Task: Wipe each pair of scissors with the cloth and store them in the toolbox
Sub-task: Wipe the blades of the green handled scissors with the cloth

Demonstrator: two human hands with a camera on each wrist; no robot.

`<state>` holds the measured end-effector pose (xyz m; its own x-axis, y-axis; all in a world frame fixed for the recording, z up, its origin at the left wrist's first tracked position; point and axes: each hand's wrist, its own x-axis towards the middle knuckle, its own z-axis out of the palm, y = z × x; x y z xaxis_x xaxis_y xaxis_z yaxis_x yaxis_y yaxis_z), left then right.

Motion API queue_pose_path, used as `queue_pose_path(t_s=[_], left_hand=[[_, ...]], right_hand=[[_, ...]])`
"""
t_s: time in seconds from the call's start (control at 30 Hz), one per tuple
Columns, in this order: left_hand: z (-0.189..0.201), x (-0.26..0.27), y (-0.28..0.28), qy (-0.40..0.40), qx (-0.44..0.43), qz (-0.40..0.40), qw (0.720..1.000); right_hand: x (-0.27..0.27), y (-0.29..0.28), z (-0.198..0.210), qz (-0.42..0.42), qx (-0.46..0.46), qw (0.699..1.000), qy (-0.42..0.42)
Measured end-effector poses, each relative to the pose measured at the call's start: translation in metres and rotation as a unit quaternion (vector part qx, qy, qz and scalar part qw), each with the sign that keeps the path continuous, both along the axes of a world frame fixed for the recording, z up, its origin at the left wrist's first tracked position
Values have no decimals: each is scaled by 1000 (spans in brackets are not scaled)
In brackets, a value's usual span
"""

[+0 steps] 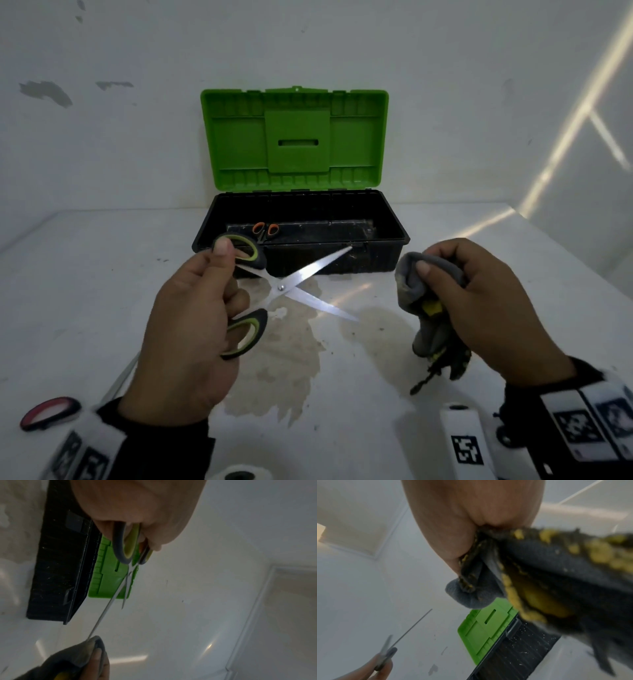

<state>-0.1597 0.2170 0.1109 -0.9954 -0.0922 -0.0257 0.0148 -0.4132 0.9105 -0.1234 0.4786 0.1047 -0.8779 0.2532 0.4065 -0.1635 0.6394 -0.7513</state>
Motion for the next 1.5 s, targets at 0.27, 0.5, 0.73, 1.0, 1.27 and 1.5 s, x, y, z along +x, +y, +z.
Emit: queue_pose_path(t_s=[0.27,0.5,0.73,1.0,1.27,1.5], left_hand=[[-5,5,3,-36,-74,-71,994],[-6,8,8,-56,-101,-117,986],[-5,6,8,-51,-95,-127,986],[-9,6,9,-15,-147,-127,981],[-9,6,12,48,-186,-136,972],[-10,6,19,109,-243,-123,956]], right_hand=[[-15,-5,8,109,-194,975,13],[-22,-25,10,126,-210,968,46],[-23,-41,5,219,-145,964,33],[-5,-42,-2,360,-62,930,-38],[-6,-37,0,292,-22,944,-151],[-8,-44,12,332,78,926,-162]])
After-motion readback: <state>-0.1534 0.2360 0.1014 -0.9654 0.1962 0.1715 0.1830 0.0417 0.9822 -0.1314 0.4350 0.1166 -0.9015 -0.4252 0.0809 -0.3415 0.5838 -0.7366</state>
